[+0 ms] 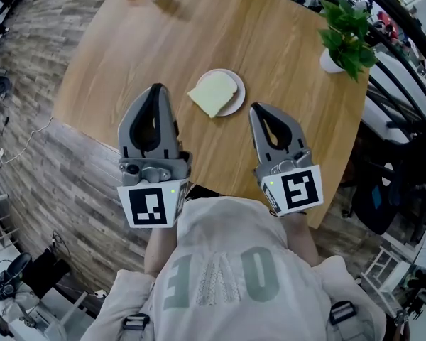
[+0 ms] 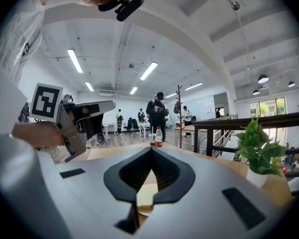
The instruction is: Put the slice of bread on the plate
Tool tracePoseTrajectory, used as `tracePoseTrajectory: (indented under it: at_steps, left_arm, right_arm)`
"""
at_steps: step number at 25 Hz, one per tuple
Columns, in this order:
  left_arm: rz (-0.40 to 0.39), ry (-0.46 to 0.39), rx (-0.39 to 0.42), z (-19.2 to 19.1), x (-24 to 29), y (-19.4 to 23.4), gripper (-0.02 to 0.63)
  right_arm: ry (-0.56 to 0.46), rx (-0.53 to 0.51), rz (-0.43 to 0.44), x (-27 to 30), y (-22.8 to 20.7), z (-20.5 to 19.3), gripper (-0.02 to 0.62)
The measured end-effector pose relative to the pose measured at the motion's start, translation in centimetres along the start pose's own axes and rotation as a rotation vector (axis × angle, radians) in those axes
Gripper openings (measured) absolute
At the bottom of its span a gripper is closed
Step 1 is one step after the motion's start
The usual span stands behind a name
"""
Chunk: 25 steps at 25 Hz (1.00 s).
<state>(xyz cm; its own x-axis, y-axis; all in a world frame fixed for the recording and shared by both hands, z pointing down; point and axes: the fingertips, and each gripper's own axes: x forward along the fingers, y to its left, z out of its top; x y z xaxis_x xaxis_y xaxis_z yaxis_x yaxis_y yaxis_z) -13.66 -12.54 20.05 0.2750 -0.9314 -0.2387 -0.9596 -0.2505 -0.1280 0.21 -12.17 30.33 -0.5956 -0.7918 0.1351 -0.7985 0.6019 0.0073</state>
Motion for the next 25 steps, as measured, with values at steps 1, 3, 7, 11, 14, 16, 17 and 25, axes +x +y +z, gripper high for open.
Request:
tracePoseTrajectory:
  at_steps: [1, 3, 7, 11, 14, 16, 17, 25]
  left_arm:
    - [-0.003, 0.011, -0.009, -0.3, 0.0, -0.1, 0.008]
    - [-0.008, 0.032, -0.02, -0.9, -0.1, -0.1, 0.008]
    - [-0.016, 0.06, -0.032, -1.6, 0.0, -0.1, 0.008]
    - [-0.011, 0.074, -0.068, -2.1, 0.3, 0.0, 0.008]
    - [-0.011, 0.089, -0.066, -2.6, 0.3, 0.0, 0.008]
    - [-0.009, 0.101, -0.072, -3.1, 0.2, 0.1, 0.008]
    - [-0.007, 0.109, -0.077, -3.5, 0.1, 0.2, 0.008]
    - [0.031, 0.153, -0.096, -5.1, 0.0, 2.1, 0.008]
  right_arm:
    - [0.005, -0.014, -0.026, -0.1, -0.2, 0.0, 0.011]
    - [0.003, -0.026, -0.062, -0.2, -0.4, 0.2, 0.011]
    - [0.009, -0.014, -0.041, -0.3, -0.3, -0.3, 0.011]
    - [-0.013, -0.016, -0.049, -0.2, -0.2, 0.2, 0.011]
    - [-0.016, -0.016, -0.044, 0.0, -0.1, 0.1, 0.011]
    - [-0.018, -0.007, -0.051, 0.2, -0.2, 0.0, 0.011]
    - [-0.015, -0.007, -0.052, 0.3, -0.2, -0.1, 0.011]
    - [0.012, -0.017, -0.06, 1.1, -0.5, -0.7, 0.011]
